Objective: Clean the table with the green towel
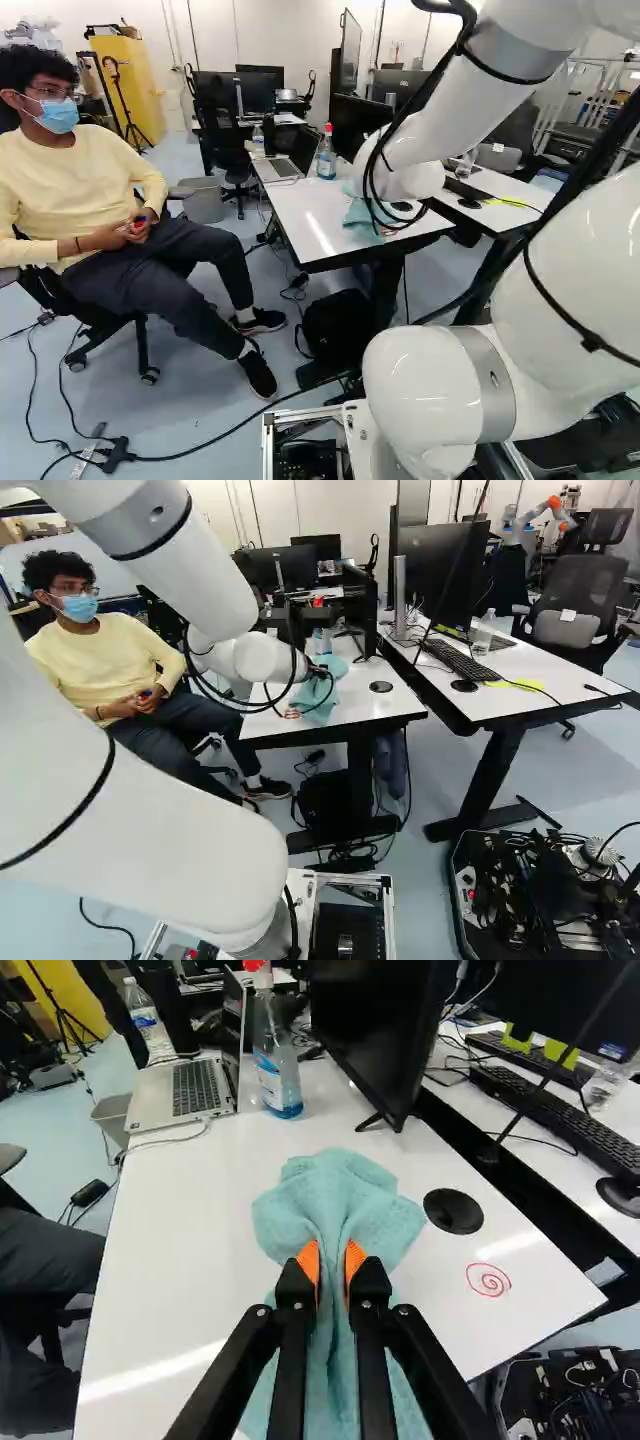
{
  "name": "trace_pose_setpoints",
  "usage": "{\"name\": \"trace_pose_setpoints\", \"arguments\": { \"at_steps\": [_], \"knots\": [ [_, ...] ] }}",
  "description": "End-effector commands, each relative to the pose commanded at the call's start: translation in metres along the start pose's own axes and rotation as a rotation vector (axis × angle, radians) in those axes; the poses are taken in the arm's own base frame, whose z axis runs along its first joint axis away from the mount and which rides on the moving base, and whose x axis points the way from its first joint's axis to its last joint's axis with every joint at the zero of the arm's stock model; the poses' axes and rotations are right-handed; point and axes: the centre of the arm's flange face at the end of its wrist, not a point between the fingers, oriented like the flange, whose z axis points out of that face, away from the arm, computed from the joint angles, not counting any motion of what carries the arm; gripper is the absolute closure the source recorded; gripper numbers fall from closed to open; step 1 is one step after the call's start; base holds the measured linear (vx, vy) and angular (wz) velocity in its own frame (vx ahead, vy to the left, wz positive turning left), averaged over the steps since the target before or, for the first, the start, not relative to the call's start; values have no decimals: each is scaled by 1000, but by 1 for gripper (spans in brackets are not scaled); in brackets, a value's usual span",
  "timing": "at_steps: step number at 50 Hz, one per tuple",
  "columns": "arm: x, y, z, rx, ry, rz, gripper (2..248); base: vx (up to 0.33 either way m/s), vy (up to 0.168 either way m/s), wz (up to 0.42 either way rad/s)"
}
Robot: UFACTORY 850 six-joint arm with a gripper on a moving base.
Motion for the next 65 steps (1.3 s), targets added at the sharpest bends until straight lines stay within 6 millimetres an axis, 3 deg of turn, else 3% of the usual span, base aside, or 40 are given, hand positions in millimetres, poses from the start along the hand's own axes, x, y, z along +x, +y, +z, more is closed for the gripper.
{"name": "trace_pose_setpoints", "arguments": {
  "at_steps": [33, 65],
  "knots": [
    [13, 42, 21, -89, -37, 56, 200, 0, 0, 0],
    [23, 51, 39, -101, -61, 66, 200, 0, 0, 0]
  ]
}}
